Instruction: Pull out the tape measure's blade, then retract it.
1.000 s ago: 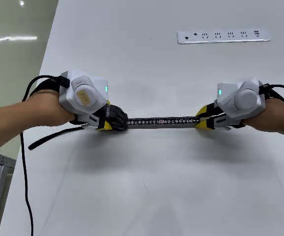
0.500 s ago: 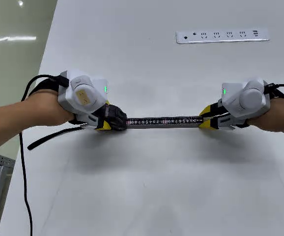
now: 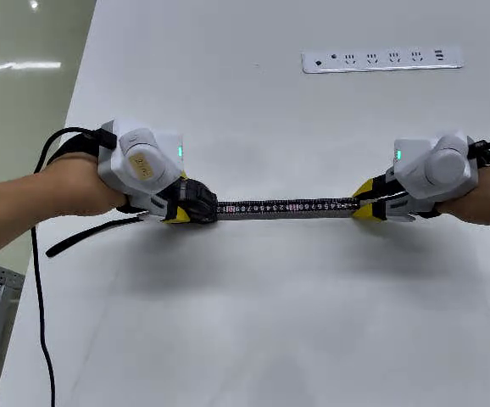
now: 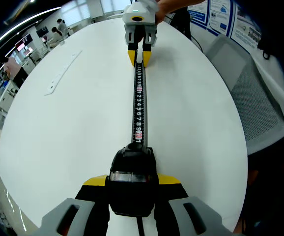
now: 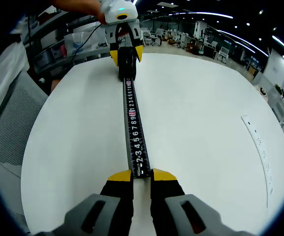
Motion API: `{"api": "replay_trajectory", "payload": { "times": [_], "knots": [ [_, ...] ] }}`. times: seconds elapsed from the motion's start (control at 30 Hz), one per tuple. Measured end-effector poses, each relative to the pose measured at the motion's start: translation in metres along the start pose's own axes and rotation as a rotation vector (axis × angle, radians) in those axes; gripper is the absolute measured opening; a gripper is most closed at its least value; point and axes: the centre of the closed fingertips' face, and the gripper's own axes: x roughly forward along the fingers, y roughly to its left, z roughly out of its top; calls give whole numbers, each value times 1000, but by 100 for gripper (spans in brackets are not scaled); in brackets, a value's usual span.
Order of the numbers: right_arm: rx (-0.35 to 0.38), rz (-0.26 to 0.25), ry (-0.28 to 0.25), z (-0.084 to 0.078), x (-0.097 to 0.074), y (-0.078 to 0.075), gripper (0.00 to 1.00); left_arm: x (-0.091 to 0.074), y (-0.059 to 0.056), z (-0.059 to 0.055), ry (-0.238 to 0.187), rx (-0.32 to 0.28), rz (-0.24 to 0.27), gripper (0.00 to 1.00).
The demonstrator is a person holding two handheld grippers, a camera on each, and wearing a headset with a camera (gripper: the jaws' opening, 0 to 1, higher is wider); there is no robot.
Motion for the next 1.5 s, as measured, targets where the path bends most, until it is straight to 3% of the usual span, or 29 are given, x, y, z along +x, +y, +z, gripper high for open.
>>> {"api": "replay_trajectory", "payload": {
  "times": [1.07, 1.5],
  "knots": [
    [-11, 7, 28, -4, -3, 0, 13, 1, -1, 2, -6, 17, 8, 32],
    [-26, 1, 30, -2, -3, 0, 15, 0, 0, 3, -35, 10, 26, 34]
  ]
}}
